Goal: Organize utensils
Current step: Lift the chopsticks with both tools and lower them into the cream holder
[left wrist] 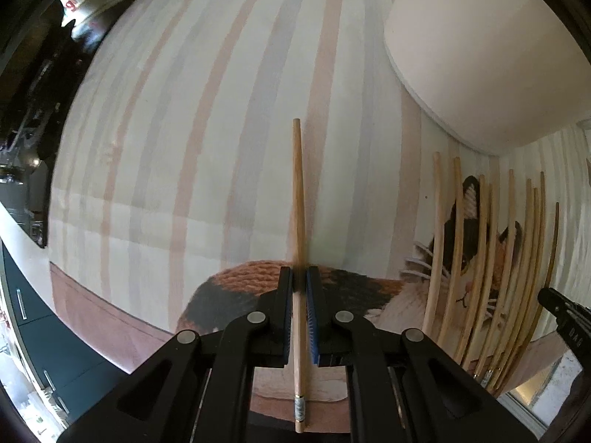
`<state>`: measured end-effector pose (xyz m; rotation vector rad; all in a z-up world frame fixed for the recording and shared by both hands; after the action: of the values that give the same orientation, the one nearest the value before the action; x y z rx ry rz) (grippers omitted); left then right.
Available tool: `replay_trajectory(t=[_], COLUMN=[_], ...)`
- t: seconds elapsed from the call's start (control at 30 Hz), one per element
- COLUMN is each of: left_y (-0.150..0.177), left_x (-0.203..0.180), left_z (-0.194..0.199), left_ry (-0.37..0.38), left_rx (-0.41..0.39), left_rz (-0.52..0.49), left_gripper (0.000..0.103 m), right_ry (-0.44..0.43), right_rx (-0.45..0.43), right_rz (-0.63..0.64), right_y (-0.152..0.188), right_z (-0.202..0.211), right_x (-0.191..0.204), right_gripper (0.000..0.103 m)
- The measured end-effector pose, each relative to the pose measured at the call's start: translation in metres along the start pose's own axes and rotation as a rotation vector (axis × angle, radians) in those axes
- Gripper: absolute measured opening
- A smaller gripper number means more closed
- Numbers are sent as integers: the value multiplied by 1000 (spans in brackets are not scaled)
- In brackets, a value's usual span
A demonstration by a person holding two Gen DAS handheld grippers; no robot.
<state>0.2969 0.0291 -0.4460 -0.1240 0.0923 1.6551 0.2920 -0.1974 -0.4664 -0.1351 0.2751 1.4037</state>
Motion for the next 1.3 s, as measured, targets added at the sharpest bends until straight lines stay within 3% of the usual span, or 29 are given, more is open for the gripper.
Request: replay_trajectory(t=[0.17,0.4,0.63,0.77,1.0,1.13,1.3], left_y=[-1,-4,-34,-46,-69,-89,-131], left_x=[7,7,-4,-11,-23,-40,-69], left_z=[40,106,150,181,281,343,397], left_ry=[7,1,-9,26,155,238,292], left_rx=[-89,-246,-367,-436,-604,-696,-799], left_rz=[16,11,15,39,74,58,14], left_gripper=[5,5,5,4,5,4,5], right_ry=[-58,-118,-140,-190,-318,-419,-443], right_rx=[-47,-193,-328,-383,-504,-594,-692], right_rz=[-60,-120,-153,-166,-173,-188,-193], right_y=[-4,-15,-25,-34,-57,-83,-132], right_z=[23,80,122,151,235,305,369], right_x=[-14,-24,-54,-65,-79,-91,-90], right_gripper=[8,7,7,7,7,7,7])
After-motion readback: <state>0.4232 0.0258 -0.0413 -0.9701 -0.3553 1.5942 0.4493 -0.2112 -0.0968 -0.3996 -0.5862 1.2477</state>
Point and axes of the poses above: each gripper's, at about its wrist camera, not at the fingertips, and z roughly against the way its jaws point, x to its left, y to its underside, the point moved 9 cm from there along -z, roughly the way its jaws point, and after that the axes turned 11 degrees about y, right-handed, at the moved point
